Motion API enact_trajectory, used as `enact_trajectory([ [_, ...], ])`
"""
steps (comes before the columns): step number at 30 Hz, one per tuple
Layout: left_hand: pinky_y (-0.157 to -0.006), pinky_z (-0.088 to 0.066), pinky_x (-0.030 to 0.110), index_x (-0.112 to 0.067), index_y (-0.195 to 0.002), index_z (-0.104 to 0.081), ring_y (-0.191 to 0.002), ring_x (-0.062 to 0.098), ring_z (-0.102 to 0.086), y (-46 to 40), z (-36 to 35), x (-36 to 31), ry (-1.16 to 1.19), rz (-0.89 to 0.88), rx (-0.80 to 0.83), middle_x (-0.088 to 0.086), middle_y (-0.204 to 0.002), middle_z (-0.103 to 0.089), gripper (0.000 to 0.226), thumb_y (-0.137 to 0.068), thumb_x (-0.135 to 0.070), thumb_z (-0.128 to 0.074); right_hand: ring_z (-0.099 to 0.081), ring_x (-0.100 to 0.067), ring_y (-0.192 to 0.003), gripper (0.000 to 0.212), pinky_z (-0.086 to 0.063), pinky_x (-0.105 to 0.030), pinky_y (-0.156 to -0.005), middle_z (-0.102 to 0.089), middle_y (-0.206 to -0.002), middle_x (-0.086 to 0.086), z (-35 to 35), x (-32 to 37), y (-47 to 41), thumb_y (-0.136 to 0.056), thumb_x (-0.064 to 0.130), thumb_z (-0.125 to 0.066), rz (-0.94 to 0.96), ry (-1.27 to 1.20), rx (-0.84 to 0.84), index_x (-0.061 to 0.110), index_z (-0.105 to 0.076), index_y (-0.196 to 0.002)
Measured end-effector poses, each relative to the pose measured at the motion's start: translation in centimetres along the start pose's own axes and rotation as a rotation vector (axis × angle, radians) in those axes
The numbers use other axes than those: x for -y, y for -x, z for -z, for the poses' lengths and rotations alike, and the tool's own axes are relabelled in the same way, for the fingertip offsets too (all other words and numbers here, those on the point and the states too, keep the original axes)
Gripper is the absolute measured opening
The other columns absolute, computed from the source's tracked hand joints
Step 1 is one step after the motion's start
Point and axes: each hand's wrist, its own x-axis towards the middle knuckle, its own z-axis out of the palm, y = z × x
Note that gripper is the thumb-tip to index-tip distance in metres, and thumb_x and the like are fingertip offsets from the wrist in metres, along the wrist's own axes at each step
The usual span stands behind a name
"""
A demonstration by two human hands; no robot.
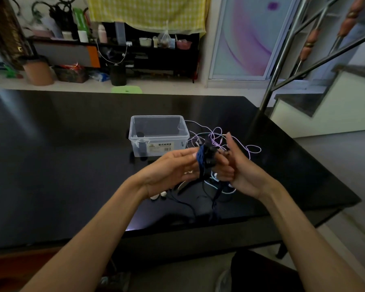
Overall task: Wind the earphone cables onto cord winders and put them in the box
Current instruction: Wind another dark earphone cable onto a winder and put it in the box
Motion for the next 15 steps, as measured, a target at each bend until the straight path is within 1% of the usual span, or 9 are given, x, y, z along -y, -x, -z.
enact_trajectory([
  [2, -0.093, -0.052, 0.026, -0.008, -0.127, -0.055, -0.105, 0.015, -0.061, -0.1, 0.1, -0.1, 0.099, -0.03, -0.049, 0.007, -0.117, -0.064, 0.041, -0.088, -0.019, -0.049, -0.013, -0.008, -0.048, 0.038, -0.011, -0.023, -0.048, -0.024, -0.049, 0.007, 0.3, 0.2, 0.2, -0.083, 0.053, -0.051, 0.052, 0.01, 0.023, 0.021, -0.062, -0.066],
  [3, -0.089, -0.053, 0.023, -0.007, -0.128, -0.054, -0.101, 0.013, -0.063, -0.2, 0.2, -0.1, 0.125, -0.04, -0.07, 0.006, -0.115, -0.065, 0.042, -0.088, -0.018, -0.05, -0.016, -0.005, -0.046, 0.019, -0.012, -0.021, -0.046, -0.028, -0.051, 0.008, 0.4, 0.2, 0.3, -0.084, 0.04, -0.063, 0.07, 0.049, 0.032, 0.022, -0.065, -0.081],
  [4, -0.087, -0.054, 0.022, -0.005, -0.129, -0.053, -0.099, 0.012, -0.064, -0.2, 0.3, 0.0, 0.14, -0.049, -0.087, 0.006, -0.114, -0.066, 0.043, -0.088, -0.018, -0.05, -0.02, -0.002, -0.044, 0.014, -0.014, -0.018, -0.044, -0.035, -0.053, 0.008, 0.6, 0.2, 0.3, -0.083, 0.024, -0.068, 0.069, 0.064, 0.025, 0.02, -0.062, -0.094],
  [5, -0.087, -0.053, 0.022, -0.004, -0.13, -0.052, -0.099, 0.012, -0.064, -0.2, 0.4, 0.0, 0.153, -0.055, -0.104, 0.007, -0.117, -0.064, 0.045, -0.088, -0.018, -0.05, -0.023, -0.001, -0.042, 0.027, -0.017, -0.015, -0.042, -0.043, -0.056, 0.008, 0.9, 0.1, 0.3, -0.08, 0.01, -0.068, 0.052, 0.062, 0.003, 0.016, -0.056, -0.103],
  [6, -0.087, -0.052, 0.022, -0.002, -0.13, -0.051, -0.1, 0.012, -0.062, -0.2, 0.4, 0.0, 0.169, -0.061, -0.12, 0.008, -0.12, -0.062, 0.046, -0.087, -0.018, -0.051, -0.026, 0.0, -0.041, 0.033, -0.019, -0.013, -0.04, -0.049, -0.06, 0.008, 1.1, 0.0, 0.4, -0.078, 0.005, -0.066, 0.037, 0.055, -0.017, 0.014, -0.051, -0.106],
  [8, -0.084, -0.052, 0.019, -0.002, -0.13, -0.051, -0.099, 0.012, -0.058, -0.2, 0.5, 0.0, 0.221, -0.071, -0.148, 0.009, -0.124, -0.058, 0.047, -0.086, -0.019, -0.051, -0.029, 0.0, -0.04, 0.027, -0.021, -0.012, -0.039, -0.055, -0.069, 0.004, 1.2, 0.0, 0.4, -0.076, 0.011, -0.061, 0.047, 0.054, -0.047, 0.012, -0.05, -0.101],
  [11, -0.062, -0.052, 0.011, -0.003, -0.134, -0.048, -0.084, 0.005, -0.054, -0.3, 0.3, -0.1, 0.321, -0.082, -0.165, 0.003, -0.119, -0.056, 0.051, -0.087, -0.019, -0.051, -0.039, -0.004, -0.042, 0.011, -0.029, -0.012, -0.039, -0.053, -0.066, 0.0, 0.9, 0.0, 0.3, -0.083, 0.019, -0.056, 0.047, 0.116, -0.062, 0.01, -0.054, -0.09],
  [13, -0.055, -0.047, 0.01, -0.008, -0.128, -0.056, -0.077, 0.003, -0.053, -0.3, 0.2, 0.0, 0.363, -0.076, -0.16, -0.001, -0.11, -0.061, 0.043, -0.088, -0.02, -0.051, -0.043, -0.006, -0.044, 0.016, -0.036, -0.013, -0.041, -0.05, -0.058, 0.0, 0.7, -0.1, 0.1, -0.09, 0.022, -0.051, 0.046, 0.17, -0.076, 0.007, -0.057, -0.093],
  [15, -0.054, -0.048, 0.01, -0.01, -0.124, -0.06, -0.075, 0.003, -0.055, -0.3, 0.2, 0.1, 0.4, -0.073, -0.172, -0.002, -0.11, -0.063, 0.039, -0.088, -0.021, -0.05, -0.04, -0.006, -0.042, 0.027, -0.036, -0.012, -0.041, -0.047, -0.051, 0.001, 0.4, -0.2, 0.2, -0.096, 0.026, -0.043, 0.054, 0.274, -0.099, 0.005, -0.059, -0.094],
])
